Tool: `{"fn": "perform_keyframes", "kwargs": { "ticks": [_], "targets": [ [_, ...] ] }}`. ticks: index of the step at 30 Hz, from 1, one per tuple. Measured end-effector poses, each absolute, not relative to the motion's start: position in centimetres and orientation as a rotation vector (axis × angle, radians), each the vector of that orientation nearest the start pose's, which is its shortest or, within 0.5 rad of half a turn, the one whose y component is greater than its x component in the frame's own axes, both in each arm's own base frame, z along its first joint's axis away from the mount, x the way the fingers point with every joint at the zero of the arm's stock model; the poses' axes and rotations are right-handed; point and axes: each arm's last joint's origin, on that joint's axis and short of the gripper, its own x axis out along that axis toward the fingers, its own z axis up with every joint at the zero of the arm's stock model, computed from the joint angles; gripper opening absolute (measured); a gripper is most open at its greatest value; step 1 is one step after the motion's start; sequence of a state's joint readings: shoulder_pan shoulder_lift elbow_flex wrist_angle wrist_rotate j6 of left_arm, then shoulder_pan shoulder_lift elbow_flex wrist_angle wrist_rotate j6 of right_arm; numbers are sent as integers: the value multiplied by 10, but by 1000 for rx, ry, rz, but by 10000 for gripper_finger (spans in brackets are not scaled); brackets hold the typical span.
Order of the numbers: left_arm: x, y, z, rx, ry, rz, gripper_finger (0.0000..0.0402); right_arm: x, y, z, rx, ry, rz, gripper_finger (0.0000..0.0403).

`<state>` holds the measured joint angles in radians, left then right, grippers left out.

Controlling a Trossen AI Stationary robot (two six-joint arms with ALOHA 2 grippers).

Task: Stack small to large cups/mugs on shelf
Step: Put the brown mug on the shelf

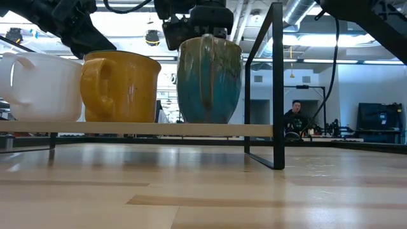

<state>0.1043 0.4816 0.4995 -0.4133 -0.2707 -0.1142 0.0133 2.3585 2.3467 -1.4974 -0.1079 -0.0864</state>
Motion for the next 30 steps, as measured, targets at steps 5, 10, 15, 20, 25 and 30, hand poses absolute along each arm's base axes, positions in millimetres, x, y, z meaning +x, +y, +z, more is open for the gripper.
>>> {"fn": "perform_keyframes", "kwargs": {
  "ticks": [5, 10, 15, 20, 25, 30],
  "targets": [
    [117, 20, 253, -83, 374, 390, 215, 458, 13, 251, -4, 1503, 169, 102],
    [117, 20, 253, -85, 374, 389, 215, 459, 15, 251, -7, 1499, 172, 100],
    [117, 20, 253, -85, 374, 388, 215, 460, 15, 251, 1, 1489, 164, 101],
    [117, 20, 253, -86, 374, 388, 215, 459, 14, 252, 8, 1487, 157, 101],
    [117, 20, 253, -86, 374, 388, 215, 457, 13, 253, 25, 1514, 142, 102],
    [117, 20, 253, -86, 374, 385, 215, 454, 12, 254, 47, 1537, 120, 102]
  ]
}}
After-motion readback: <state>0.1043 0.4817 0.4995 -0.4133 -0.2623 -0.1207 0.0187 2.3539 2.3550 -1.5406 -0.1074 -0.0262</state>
